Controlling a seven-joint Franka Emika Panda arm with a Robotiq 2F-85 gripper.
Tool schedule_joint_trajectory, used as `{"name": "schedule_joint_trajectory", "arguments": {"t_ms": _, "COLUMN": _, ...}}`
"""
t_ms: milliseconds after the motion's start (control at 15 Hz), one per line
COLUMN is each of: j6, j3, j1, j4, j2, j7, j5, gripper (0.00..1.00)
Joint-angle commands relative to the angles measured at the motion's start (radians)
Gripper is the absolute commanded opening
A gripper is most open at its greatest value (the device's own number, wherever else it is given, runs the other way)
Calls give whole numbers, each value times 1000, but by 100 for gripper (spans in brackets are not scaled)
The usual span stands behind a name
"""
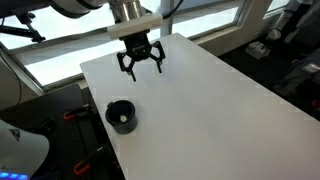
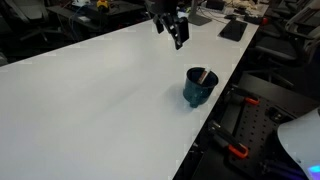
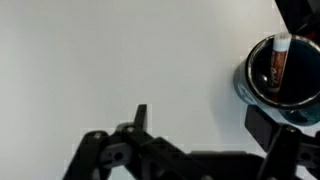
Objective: Shift the marker to the table
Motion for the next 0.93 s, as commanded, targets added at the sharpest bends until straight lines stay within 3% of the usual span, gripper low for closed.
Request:
{"name": "schedule_joint_trajectory", "arguments": {"t_ms": 0, "j6": 123, "j3": -13, "j1": -27, "j4": -78, "j2": -46, "j7": -105, "j5": 93, "gripper": 100}}
{"name": "schedule_joint_trajectory", "arguments": {"t_ms": 400, "j6": 53, "j3": -18, "j1": -42, "j4": -128, "j2": -56, "j7": -193, "j5": 185, "gripper": 100}}
{"name": "schedule_joint_trajectory", "arguments": {"t_ms": 867, "j6": -17, "j3": -17, "j1": -44, "j4": -158, "j2": -36, "j7": -206, "j5": 188, "gripper": 100}}
